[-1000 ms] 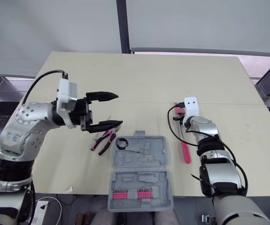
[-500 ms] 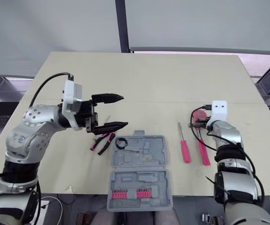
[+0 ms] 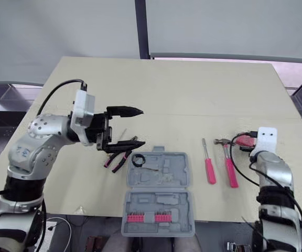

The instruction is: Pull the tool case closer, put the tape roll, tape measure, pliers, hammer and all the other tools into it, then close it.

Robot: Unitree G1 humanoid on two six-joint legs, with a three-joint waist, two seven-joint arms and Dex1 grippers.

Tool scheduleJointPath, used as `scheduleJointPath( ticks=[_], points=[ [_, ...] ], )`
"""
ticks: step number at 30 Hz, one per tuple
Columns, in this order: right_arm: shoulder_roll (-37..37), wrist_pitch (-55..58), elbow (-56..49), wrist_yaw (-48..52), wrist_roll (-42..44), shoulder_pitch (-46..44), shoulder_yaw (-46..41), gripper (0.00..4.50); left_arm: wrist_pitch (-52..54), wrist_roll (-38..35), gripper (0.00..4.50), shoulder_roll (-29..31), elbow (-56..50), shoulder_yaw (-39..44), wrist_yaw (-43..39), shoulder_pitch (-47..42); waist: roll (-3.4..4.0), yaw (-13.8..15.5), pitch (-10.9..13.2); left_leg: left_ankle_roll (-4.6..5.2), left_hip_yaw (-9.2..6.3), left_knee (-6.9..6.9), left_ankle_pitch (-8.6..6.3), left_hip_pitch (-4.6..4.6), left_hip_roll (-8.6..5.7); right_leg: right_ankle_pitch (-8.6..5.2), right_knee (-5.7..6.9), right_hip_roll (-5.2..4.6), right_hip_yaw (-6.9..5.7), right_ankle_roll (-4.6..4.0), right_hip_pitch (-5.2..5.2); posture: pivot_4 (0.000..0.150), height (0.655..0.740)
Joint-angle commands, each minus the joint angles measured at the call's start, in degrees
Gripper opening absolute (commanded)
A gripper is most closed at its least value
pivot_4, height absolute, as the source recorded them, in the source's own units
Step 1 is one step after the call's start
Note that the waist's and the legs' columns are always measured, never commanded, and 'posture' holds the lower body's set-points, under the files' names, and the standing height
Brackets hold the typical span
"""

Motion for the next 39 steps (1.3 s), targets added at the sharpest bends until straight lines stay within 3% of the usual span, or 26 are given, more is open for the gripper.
scheduleJointPath(
  ticks=[1,18,24,29,39],
  points=[
    [-0.3,5.4,-9.8,1.2,2.6,5.1,-3.7,0.03,-0.7,-1.3,4.5,0.5,-0.7,0.2,-2.1,-1.7,0.01,0.1,0.0,0.0,0.0,0.0,0.0,0.0,0.0,0.0,0.0,0.01,0.0,0.0,0.0,0.15,0.74],
    [3.5,22.4,-45.2,7.1,12.8,33.0,-9.4,0.03,3.0,-4.3,4.5,3.7,-0.1,-1.6,-12.6,-3.4,0.0,0.3,0.0,0.0,-0.07,-0.04,0.0,0.02,-0.01,0.0,-0.07,0.06,0.06,0.0,0.06,0.15,0.74],
    [4.5,22.5,-50.3,9.4,13.9,41.7,-10.1,0.03,6.3,-7.7,4.5,6.8,-1.7,-1.0,-17.1,-1.7,0.0,0.2,0.0,0.0,-0.07,-0.06,0.0,0.06,-0.01,0.0,-0.11,0.09,0.1,0.0,0.09,0.15,0.74],
    [5.4,22.7,-54.0,11.1,15.3,47.5,-9.4,0.03,3.4,-5.6,4.5,10.9,-3.4,-2.9,-22.4,1.8,0.0,0.2,0.0,-0.01,-0.08,-0.2,0.0,0.12,0.0,-0.02,-0.17,0.1,0.1,-0.04,0.11,0.15,0.74],
    [5.3,24.9,-61.4,14.6,18.4,56.6,-10.0,0.03,-0.2,-3.2,4.5,10.7,-3.9,-3.6,-21.9,3.8,-0.01,1.3,0.0,0.01,-0.21,-0.26,-0.01,0.14,-0.01,-0.02,-0.3,0.1,0.14,-0.04,0.21,0.15,0.74]
  ],
)
